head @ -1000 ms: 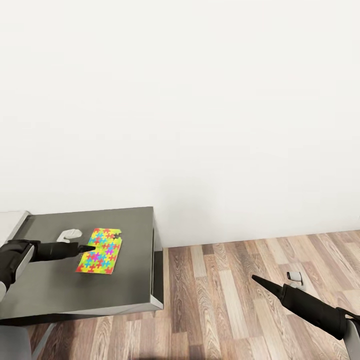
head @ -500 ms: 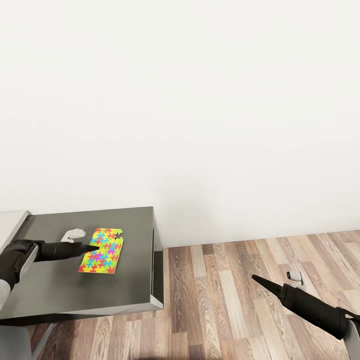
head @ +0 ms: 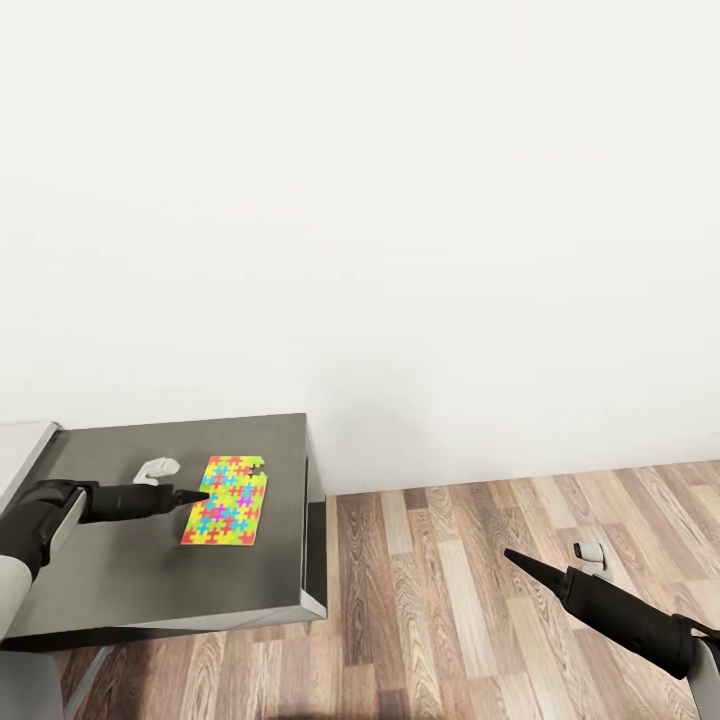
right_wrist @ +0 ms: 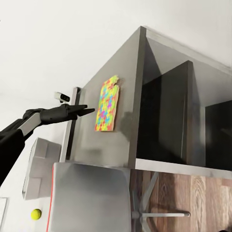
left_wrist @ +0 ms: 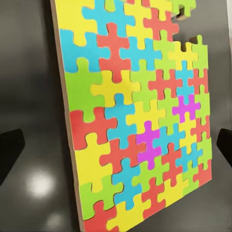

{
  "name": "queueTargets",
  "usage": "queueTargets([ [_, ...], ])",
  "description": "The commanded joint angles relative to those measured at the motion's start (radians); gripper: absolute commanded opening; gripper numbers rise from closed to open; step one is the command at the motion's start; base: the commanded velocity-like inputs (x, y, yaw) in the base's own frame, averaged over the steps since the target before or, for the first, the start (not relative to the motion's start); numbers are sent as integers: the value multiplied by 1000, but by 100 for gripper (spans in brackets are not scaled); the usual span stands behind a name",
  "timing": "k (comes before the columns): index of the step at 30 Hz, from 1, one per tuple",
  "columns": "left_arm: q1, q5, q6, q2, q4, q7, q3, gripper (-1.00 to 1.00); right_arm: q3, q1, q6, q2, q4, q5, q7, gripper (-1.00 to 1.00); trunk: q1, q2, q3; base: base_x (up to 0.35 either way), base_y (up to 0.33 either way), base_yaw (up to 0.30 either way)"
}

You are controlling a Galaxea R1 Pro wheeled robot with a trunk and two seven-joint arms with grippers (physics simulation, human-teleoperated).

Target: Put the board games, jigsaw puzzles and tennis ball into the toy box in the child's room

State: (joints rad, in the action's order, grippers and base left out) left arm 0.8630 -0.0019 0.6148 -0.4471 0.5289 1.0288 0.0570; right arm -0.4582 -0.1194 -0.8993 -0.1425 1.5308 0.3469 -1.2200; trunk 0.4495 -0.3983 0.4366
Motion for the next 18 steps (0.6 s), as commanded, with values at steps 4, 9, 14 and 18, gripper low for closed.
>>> queueTargets([
  [4, 1, 1, 9, 1, 0, 8, 4, 100, 0, 0, -6, 0, 0, 3, -1, 100, 1, -2, 1, 0, 0, 0],
  [9, 1, 1, 10, 13, 0, 19, 4, 100, 0, -1, -6, 0, 0, 3, -1, 100, 1, -2, 1, 0, 0, 0],
  [14, 1, 0, 10, 26, 0, 23, 4, 100, 0, 0, -5, 0, 0, 3, -2, 100, 1, -2, 1, 0, 0, 0],
  [18, 1, 1, 10, 35, 0, 26, 4, 100, -1, -1, -5, 0, 0, 3, -2, 100, 1, -2, 1, 0, 0, 0],
])
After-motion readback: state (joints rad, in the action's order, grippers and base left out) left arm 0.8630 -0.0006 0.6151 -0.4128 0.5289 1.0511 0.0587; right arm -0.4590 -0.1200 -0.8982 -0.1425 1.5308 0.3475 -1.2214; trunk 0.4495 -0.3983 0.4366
